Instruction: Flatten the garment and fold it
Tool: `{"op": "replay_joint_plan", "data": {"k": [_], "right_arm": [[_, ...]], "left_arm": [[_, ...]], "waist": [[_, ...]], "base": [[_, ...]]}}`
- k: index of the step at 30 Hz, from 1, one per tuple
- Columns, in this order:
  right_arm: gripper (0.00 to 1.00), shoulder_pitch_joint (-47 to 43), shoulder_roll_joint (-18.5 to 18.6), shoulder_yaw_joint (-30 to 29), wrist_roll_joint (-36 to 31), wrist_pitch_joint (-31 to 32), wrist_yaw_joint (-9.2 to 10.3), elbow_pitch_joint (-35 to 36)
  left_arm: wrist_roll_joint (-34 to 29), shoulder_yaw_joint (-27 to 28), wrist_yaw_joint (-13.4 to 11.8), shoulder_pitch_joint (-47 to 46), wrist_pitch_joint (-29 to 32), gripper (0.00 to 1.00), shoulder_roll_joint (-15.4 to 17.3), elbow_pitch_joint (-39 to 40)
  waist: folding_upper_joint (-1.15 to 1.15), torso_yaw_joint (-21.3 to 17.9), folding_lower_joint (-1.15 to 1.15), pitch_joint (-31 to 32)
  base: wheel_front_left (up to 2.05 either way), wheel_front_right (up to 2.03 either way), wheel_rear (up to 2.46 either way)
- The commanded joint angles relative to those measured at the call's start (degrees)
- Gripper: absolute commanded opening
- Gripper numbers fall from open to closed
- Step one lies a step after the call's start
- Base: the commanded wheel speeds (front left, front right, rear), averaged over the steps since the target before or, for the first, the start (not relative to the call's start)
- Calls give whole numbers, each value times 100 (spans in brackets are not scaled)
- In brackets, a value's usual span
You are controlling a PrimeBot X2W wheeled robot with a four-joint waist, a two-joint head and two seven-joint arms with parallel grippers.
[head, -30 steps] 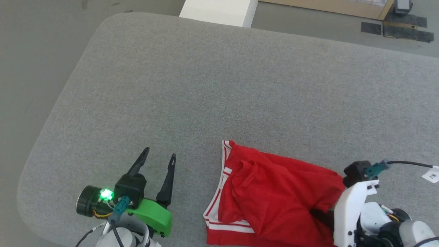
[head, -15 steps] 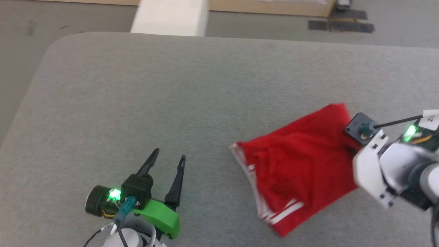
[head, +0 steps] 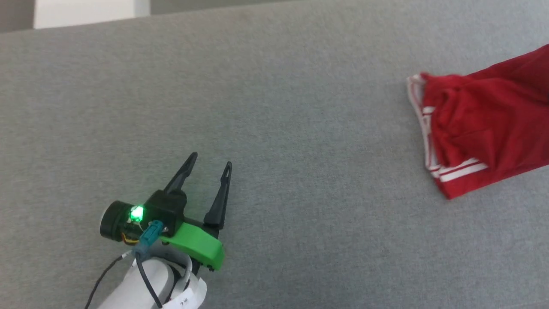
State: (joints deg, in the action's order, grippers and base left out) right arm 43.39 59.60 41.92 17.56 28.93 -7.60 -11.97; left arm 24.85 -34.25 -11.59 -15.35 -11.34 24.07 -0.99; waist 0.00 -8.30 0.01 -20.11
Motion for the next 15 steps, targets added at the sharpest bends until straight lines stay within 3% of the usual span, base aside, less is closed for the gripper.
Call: {"op": "replay_joint_plan", "data": {"k": [1,7,15], "right_arm": [[0,-43,-1,-148,-77,-182,11,-213],[0,-338,-14,-960,-412,-908,11,-1243],[0,-630,-209,-2262,-1083,-1646,11,-2080]], "left_arm": [[2,20,23,-112,5,100,76,33],[-56,-21,53,-218,31,100,128,115],[-132,-51,37,-327,38,100,171,208]], "waist": [[0,-398,-1,-535],[0,-269,-1,-815],[0,-26,-1,-1183]], "base": [[0,0,0],[0,0,0],[0,0,0]]}}
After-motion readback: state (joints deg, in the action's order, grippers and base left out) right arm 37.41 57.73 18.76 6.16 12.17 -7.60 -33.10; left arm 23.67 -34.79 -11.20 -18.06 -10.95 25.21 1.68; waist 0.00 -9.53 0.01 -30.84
